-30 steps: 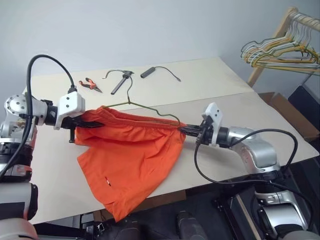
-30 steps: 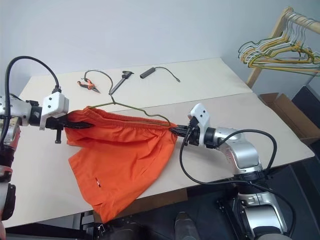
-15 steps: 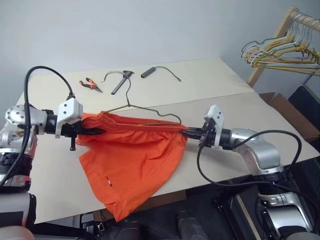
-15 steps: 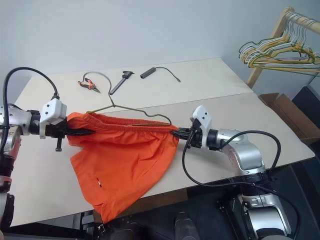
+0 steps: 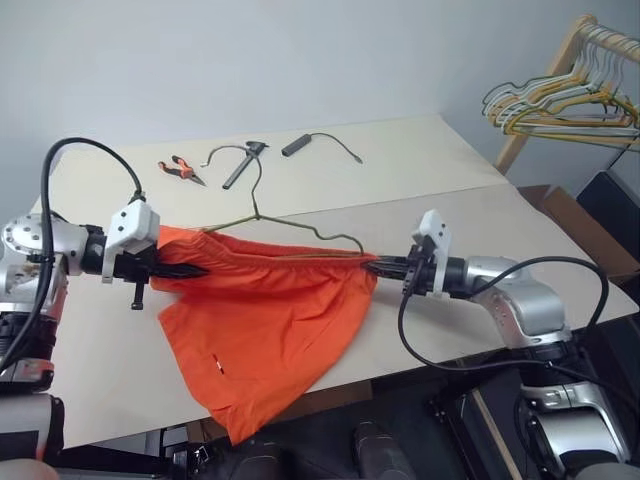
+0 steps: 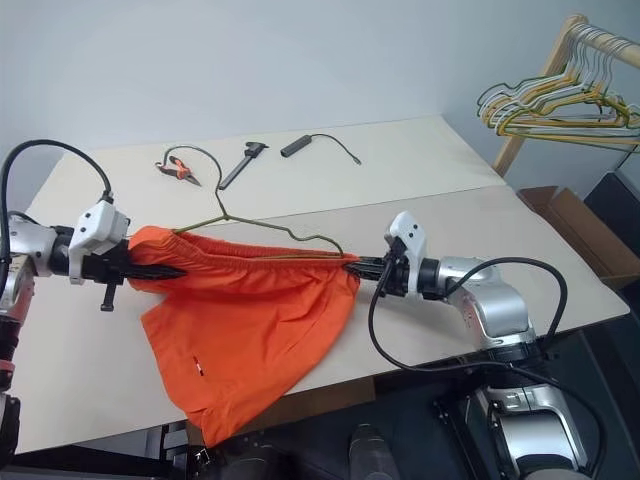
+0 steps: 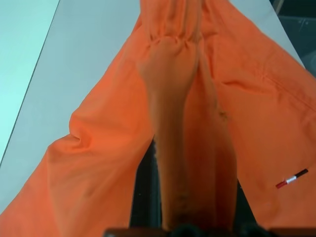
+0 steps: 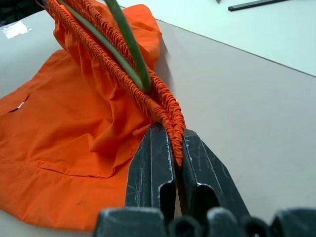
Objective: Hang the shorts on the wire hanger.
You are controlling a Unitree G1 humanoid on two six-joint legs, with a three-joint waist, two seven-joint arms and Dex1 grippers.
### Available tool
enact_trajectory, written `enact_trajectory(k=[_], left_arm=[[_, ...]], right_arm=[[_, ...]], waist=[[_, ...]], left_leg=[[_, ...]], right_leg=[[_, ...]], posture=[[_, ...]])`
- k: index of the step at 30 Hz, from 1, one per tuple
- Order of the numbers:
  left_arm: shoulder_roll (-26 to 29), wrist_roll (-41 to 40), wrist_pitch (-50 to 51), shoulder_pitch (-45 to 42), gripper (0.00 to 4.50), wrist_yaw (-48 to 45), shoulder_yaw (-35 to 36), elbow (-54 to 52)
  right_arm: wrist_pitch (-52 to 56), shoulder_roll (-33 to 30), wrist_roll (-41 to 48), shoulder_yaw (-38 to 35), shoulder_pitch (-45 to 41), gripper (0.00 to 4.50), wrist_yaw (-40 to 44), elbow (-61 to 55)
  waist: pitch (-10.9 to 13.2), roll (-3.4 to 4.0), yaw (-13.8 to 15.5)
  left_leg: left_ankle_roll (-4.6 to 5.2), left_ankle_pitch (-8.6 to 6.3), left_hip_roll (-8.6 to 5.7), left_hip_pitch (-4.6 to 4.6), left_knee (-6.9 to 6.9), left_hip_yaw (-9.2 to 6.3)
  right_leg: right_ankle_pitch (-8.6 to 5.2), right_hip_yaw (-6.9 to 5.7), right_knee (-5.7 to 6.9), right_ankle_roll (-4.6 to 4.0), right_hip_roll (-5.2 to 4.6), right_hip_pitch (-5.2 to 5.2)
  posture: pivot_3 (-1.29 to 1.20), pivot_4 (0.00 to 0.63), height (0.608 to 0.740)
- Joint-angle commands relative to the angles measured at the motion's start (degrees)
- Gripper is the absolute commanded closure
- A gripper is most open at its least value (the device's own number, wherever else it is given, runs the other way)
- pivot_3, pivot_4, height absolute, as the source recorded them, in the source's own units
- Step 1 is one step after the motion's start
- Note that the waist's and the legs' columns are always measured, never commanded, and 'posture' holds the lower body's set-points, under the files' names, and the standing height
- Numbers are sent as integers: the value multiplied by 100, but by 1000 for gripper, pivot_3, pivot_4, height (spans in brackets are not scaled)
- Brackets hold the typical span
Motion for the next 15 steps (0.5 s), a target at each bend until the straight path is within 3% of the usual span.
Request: enact_trajectory(k=[1,6,15], left_arm=[[305,268,-281,12,4500,111,176,144],[231,585,-419,-21,4500,510,93,258],[189,1089,-913,2,4500,407,-431,241]], right_arm=[[-55,-305,-86,-291,-35,4475,-51,128],[-46,-419,-52,-351,-3,4475,55,57],[-89,-660,2,-137,-133,4475,381,-515]], waist=[[0,0,3],[0,0,3],[0,0,-13]], left_leg=[[0,0,0,0,0,0],[0,0,0,-1,0,1],[0,0,1,-2,0,2]], right_leg=[[0,0,0,0,0,0],[0,0,0,0,-1,0],[0,0,-5,0,0,0]], posture=[[-80,58,740],[-87,59,740],[-107,61,740]])
